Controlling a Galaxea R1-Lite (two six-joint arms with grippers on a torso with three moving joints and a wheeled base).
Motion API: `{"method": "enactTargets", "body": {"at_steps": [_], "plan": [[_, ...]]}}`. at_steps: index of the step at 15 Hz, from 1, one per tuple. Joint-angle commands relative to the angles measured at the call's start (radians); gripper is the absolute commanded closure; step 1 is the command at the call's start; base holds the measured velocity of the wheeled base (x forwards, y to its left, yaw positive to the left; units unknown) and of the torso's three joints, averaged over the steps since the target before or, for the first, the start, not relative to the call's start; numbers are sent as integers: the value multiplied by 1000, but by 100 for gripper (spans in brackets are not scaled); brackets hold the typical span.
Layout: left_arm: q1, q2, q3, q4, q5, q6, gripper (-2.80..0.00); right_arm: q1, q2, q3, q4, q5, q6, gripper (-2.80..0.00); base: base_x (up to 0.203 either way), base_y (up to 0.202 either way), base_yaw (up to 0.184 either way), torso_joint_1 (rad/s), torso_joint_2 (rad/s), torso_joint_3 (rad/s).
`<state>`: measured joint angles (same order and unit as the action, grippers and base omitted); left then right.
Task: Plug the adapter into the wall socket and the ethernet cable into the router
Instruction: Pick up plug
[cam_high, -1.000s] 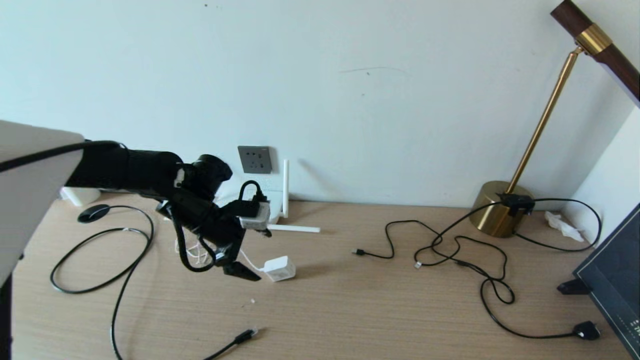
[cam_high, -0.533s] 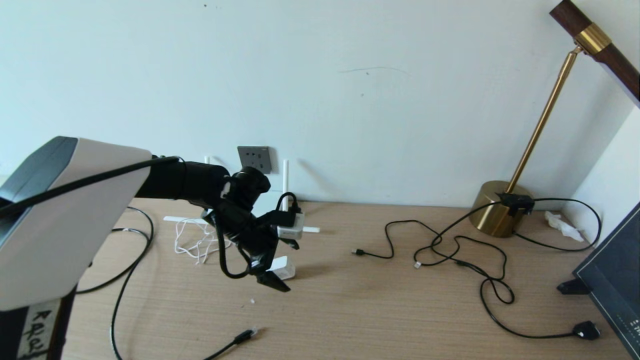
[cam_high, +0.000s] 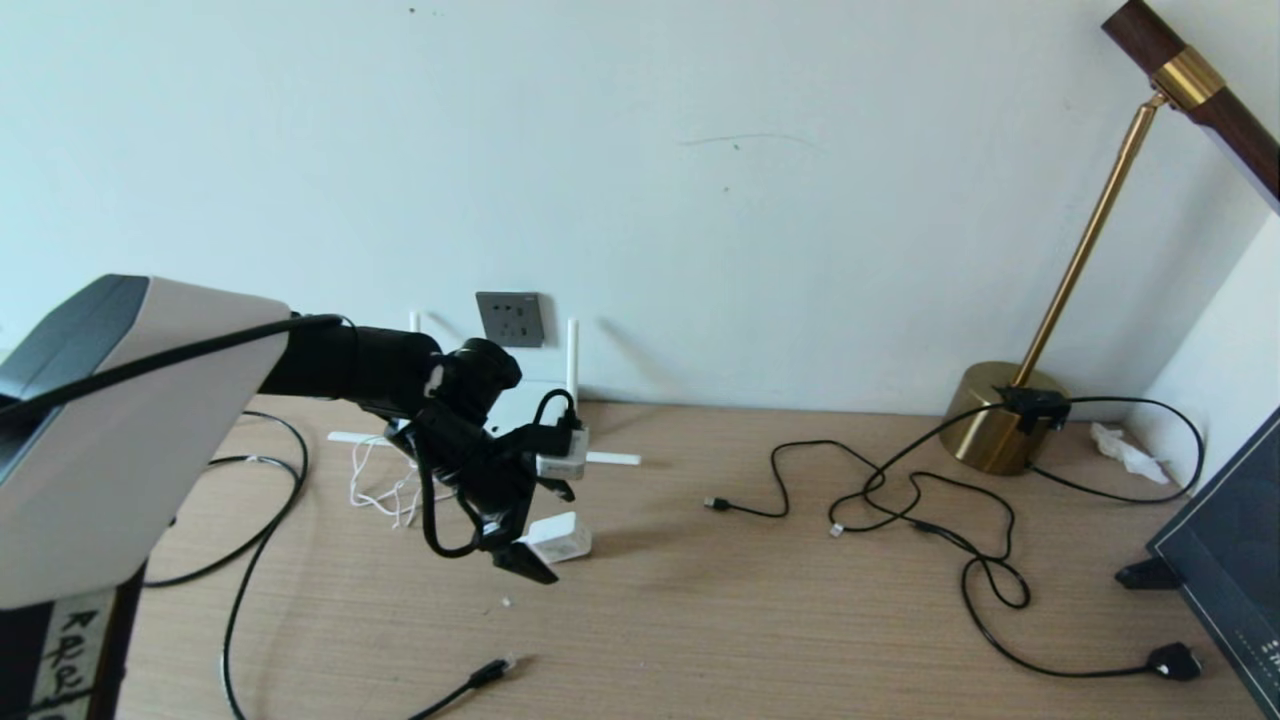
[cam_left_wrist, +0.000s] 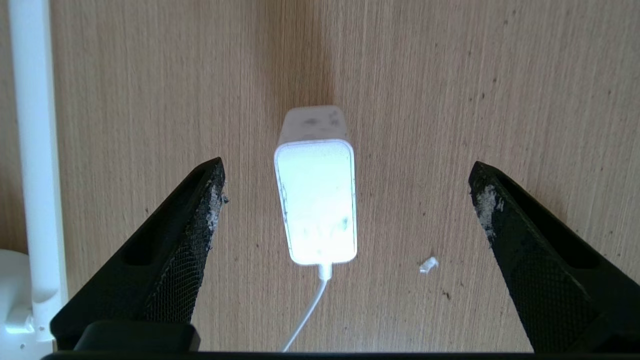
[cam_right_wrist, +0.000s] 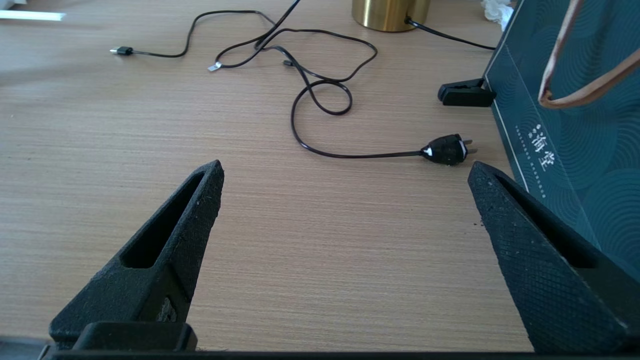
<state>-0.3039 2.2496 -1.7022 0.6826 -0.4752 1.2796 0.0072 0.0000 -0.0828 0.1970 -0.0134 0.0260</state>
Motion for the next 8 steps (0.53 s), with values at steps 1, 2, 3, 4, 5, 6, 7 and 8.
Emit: {"method": "enactTargets", "body": {"at_steps": [1, 2, 3, 4, 5, 6, 7, 8], "plan": [[8, -7, 6, 5, 7, 7, -280, 0, 0, 0, 1, 0, 0, -280, 0, 0, 0, 0, 0, 0], [8, -8, 6, 6, 7, 6, -280, 0, 0, 0, 1, 0, 0, -280, 0, 0, 0, 0, 0, 0], [8, -7, 4, 6, 7, 4, -280, 0, 0, 0, 1, 0, 0, -280, 0, 0, 0, 0, 0, 0], [8, -4, 3, 6, 7, 3, -280, 0, 0, 0, 1, 0, 0, -280, 0, 0, 0, 0, 0, 0], [7, -2, 3, 6, 11, 1, -280, 0, 0, 0, 1, 0, 0, -280, 0, 0, 0, 0, 0, 0], [7, -2, 3, 6, 26, 0, -280, 0, 0, 0, 1, 0, 0, -280, 0, 0, 0, 0, 0, 0], [8, 0, 3, 6, 40, -3, -280, 0, 0, 0, 1, 0, 0, -280, 0, 0, 0, 0, 0, 0], [6, 3, 3, 5, 41, -12, -280, 0, 0, 0, 1, 0, 0, -280, 0, 0, 0, 0, 0, 0]]}}
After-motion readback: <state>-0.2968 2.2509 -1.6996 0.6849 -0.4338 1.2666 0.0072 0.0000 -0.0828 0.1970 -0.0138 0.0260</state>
